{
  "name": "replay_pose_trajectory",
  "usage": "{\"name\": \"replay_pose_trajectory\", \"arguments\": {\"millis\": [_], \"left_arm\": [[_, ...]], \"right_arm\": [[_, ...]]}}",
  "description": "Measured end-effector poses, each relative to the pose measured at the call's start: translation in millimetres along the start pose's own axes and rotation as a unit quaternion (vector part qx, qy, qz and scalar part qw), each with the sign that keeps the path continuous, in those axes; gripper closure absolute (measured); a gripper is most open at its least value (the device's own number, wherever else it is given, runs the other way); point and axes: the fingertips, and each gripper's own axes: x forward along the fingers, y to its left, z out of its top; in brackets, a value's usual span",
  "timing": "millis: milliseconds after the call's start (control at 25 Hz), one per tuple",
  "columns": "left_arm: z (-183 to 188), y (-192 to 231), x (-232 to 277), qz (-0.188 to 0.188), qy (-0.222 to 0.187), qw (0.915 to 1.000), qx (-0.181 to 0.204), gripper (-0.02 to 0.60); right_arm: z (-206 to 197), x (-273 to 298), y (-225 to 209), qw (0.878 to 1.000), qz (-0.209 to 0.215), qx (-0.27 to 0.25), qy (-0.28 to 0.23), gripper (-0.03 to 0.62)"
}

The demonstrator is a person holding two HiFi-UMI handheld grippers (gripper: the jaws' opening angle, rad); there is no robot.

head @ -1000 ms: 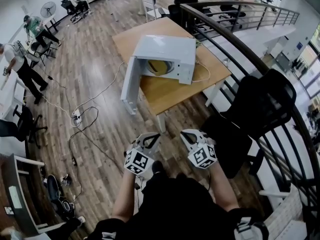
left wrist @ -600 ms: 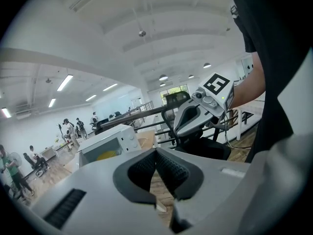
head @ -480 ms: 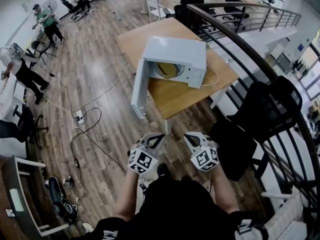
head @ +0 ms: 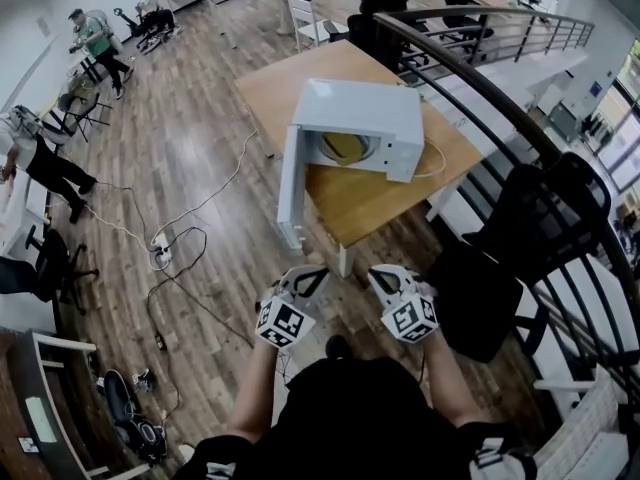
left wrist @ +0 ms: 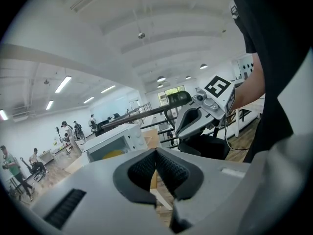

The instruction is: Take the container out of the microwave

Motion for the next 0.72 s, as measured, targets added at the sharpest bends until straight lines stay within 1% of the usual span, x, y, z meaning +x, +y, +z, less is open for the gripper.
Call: {"name": "replay_pose_trajectory", "arguments": {"millis": [200, 400, 480, 720], "left_arm": [[-4.2, 12.7, -4.7, -0.006, -0.007, 0.9999, 0.009, 0.578], [-13.0, 15.9, -10.1, -0.014, -0.015, 0.9998, 0.004, 0.578], [-17.0, 19.2, -12.6, -0.014, -0.016, 0.9998, -0.002, 0.578], [-16.8, 22.3, -21.4, -0.009, -0.023, 0.9997, 0.004, 0.578]], "right_arm": [[8.2, 17.8, 10.6, 1.000, 0.001, -0.002, 0.005, 0.595], [7.2, 28.7, 19.7, 1.000, 0.002, 0.001, 0.015, 0.595], [7.4, 33.1, 23.5, 1.000, 0.003, 0.001, 0.016, 0.595], [0.9, 34.6, 42.5, 0.999, 0.015, -0.001, 0.032, 0.595]]}}
